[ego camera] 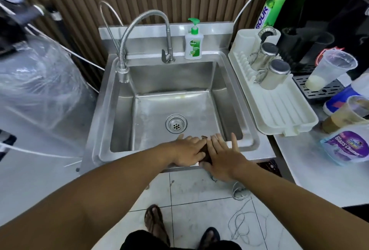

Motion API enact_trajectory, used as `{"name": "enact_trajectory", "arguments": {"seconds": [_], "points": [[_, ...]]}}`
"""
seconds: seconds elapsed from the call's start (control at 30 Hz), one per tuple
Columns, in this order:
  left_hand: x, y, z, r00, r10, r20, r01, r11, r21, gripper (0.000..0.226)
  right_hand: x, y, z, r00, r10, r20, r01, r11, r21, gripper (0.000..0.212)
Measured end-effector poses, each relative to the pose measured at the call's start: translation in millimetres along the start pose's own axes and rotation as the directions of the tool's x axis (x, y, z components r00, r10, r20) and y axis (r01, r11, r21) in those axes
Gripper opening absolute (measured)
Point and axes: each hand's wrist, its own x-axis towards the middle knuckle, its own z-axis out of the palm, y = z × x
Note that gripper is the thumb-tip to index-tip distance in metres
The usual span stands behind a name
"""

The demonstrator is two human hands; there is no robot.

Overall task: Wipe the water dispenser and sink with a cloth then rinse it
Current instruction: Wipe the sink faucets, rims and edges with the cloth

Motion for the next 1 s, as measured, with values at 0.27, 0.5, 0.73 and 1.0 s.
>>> {"name": "enact_trajectory", "arguments": {"seconds": [0.27,0.5,0.73,1.0], "points": [[-60,-45,25,0.998,0.03,-0.059,-0.022,0.99,0.139,0.07,-2,-78,-3,1.0,-0.01,0.012,0.011,0.997,-0.072,0.121],[-122,-116,51,0.985,0.021,-0.169,0.013,0.981,0.195,0.07,16,-163,-19,0.994,-0.105,0.024,0.105,0.994,-0.039,0.126],[-192,-188,64,0.979,0.003,-0.204,0.058,0.953,0.296,0.07,45,-251,-36,0.972,-0.233,0.035,0.233,0.972,-0.013,0.131],[-220,-219,90,0.89,-0.074,-0.451,0.199,0.951,0.236,0.066,62,-284,-61,0.973,-0.222,0.064,0.199,0.946,0.257,0.137]]}}
